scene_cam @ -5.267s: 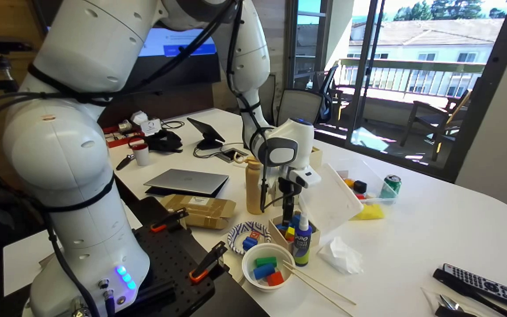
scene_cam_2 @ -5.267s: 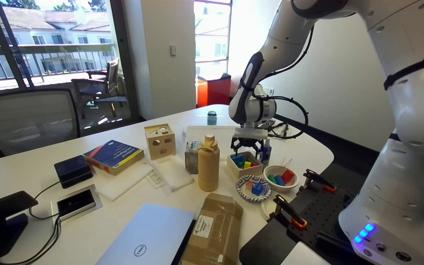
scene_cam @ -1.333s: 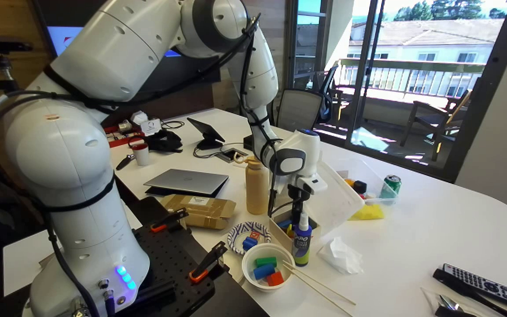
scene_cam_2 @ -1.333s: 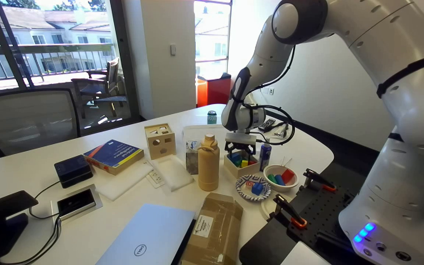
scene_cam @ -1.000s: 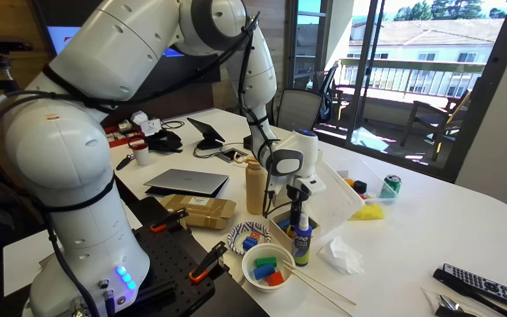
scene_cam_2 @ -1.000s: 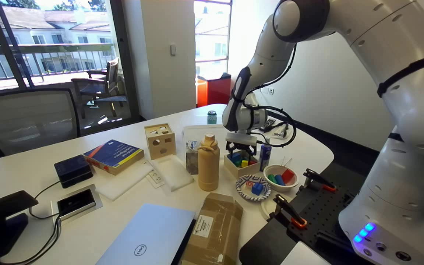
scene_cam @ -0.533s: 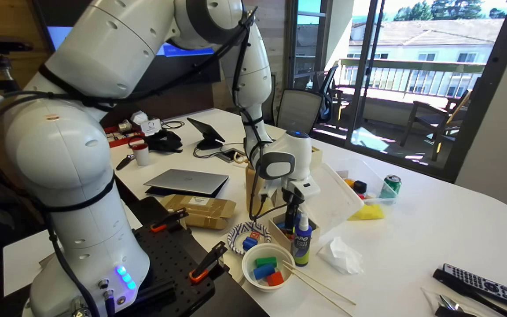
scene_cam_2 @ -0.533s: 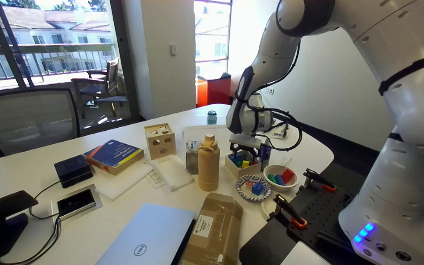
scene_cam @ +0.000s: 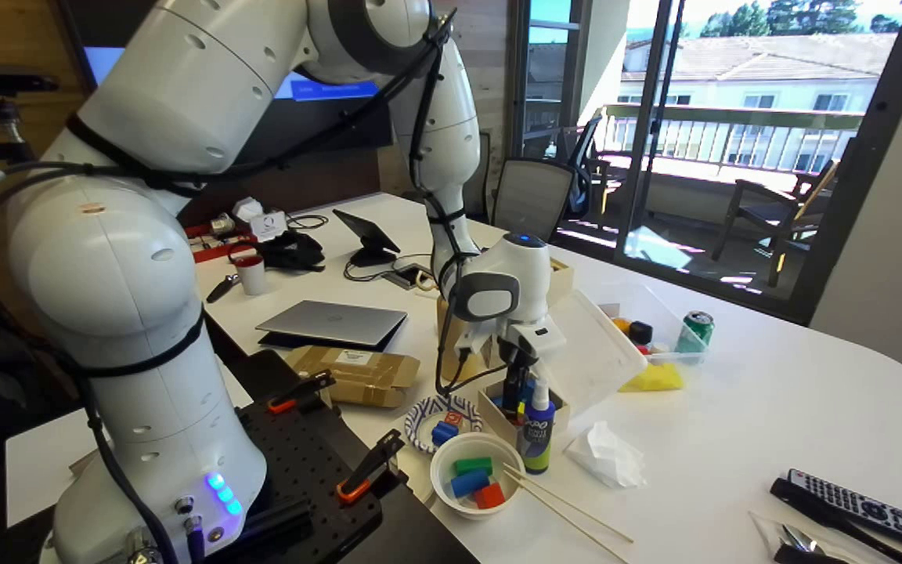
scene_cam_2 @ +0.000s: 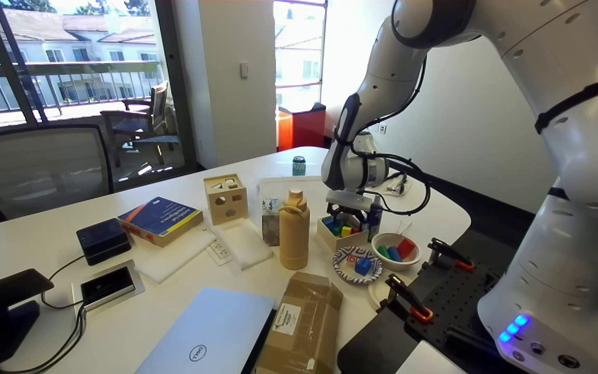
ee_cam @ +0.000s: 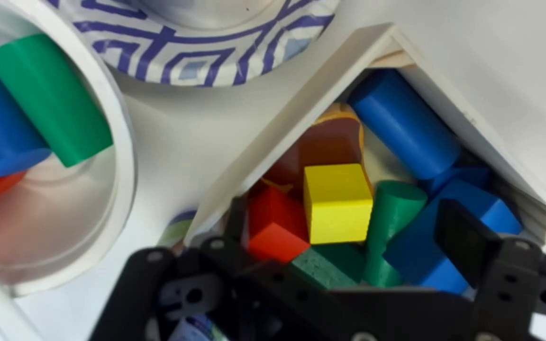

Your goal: Move the yellow cube from the wooden object to the plate in front of it

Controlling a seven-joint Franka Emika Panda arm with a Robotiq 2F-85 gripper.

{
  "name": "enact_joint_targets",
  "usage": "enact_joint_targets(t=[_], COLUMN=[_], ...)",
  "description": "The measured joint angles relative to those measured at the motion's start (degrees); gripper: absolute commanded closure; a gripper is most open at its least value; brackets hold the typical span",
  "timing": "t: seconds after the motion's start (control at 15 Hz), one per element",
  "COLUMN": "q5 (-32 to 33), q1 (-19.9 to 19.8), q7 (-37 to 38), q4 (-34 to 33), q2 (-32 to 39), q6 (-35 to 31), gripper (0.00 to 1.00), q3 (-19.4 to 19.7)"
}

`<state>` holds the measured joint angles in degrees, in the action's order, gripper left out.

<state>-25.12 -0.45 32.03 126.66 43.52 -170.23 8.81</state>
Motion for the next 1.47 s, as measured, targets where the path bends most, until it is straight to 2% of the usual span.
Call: enact_joint_targets(t=[0.6,1.07,1.47], q5=[0.1,1.0,1.4], q1=[0.1,0.2,0.2], q7=[0.0,-0.1,-0.1], q4=[-0.5,-3.6,-4.9], q2=[0.0,0.0,0.8], q6=[0.5,6.9,9.5], gripper=[0.0,0.0,0.0], q3=[0.2,1.4,1.4])
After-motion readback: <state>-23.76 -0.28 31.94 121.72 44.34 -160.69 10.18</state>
